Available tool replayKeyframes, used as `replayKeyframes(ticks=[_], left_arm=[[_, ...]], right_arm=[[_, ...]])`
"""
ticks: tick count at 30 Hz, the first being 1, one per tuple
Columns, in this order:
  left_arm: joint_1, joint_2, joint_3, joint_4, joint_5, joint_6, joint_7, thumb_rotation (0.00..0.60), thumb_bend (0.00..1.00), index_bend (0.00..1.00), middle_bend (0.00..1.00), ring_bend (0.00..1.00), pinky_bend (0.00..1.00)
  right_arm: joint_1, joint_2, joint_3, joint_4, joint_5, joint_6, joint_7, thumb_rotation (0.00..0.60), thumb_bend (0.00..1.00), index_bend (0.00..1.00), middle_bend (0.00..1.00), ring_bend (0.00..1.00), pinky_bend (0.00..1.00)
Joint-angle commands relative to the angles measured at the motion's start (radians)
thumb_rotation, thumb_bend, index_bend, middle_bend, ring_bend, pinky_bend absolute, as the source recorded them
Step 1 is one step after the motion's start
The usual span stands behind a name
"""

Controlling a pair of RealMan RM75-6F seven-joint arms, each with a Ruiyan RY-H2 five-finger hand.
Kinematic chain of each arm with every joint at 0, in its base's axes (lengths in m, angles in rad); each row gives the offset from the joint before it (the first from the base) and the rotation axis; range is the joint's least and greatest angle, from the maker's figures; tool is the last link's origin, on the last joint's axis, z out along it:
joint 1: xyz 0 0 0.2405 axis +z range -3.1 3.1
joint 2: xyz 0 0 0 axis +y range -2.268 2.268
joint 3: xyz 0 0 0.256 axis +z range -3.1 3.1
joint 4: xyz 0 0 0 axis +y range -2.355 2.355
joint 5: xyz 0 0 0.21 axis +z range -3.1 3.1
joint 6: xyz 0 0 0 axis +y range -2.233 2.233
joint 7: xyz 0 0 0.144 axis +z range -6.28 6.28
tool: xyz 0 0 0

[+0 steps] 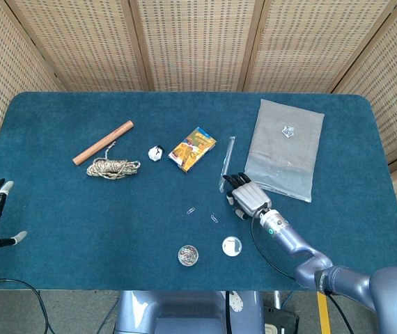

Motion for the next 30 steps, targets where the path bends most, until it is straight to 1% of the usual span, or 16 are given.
replayKeyframes(ticks=[1, 7, 9, 12, 17, 24, 30], left_arm=[[-0.001, -0.001, -0.001, 0.002, -0.002, -0.002, -0.001, 0.6, 0.0, 0.0, 0.0, 0.0, 0.0], [-0.002, -0.002, -0.001, 0.004, -0.005, -0.005, 0.001, 0.6, 0.0, 0.0, 0.0, 0.0, 0.0], [-0.004, -0.004, -0.001, 0.005, -0.007, -0.007, 0.003, 0.6, 0.0, 0.0, 0.0, 0.0, 0.0], [-0.004, -0.004, -0.001, 0.005, -0.008, -0.009, 0.004, 0.6, 0.0, 0.0, 0.0, 0.0, 0.0], [-0.005, -0.005, -0.002, 0.005, -0.009, -0.009, 0.005, 0.6, 0.0, 0.0, 0.0, 0.0, 0.0], [-0.005, -0.005, -0.001, 0.004, -0.009, -0.009, 0.005, 0.6, 0.0, 0.0, 0.0, 0.0, 0.0], [-0.004, -0.003, -0.001, 0.003, -0.005, -0.006, 0.002, 0.6, 0.0, 0.0, 0.0, 0.0, 0.0]], right_arm=[[0.002, -0.006, 0.0, 0.008, 0.003, -0.004, -0.004, 0.6, 0.31, 0.49, 0.0, 0.0, 0.0], [0.005, -0.016, -0.004, 0.026, 0.008, -0.015, -0.016, 0.6, 0.31, 0.5, 0.0, 0.0, 0.0], [0.007, -0.019, -0.005, 0.03, 0.009, -0.019, -0.018, 0.6, 0.31, 0.51, 0.0, 0.0, 0.0], [0.007, -0.022, -0.008, 0.035, 0.01, -0.023, -0.022, 0.6, 0.31, 0.57, 0.0, 0.0, 0.0], [0.005, -0.024, -0.01, 0.038, 0.01, -0.024, -0.021, 0.6, 0.32, 0.59, 0.0, 0.0, 0.0], [0.001, -0.022, -0.012, 0.039, 0.003, -0.014, -0.017, 0.6, 0.39, 0.62, 0.0, 0.0, 0.01], [-0.007, 0.009, -0.008, -0.015, -0.032, 0.041, 0.009, 0.6, 0.41, 0.63, 0.0, 0.0, 0.02]])
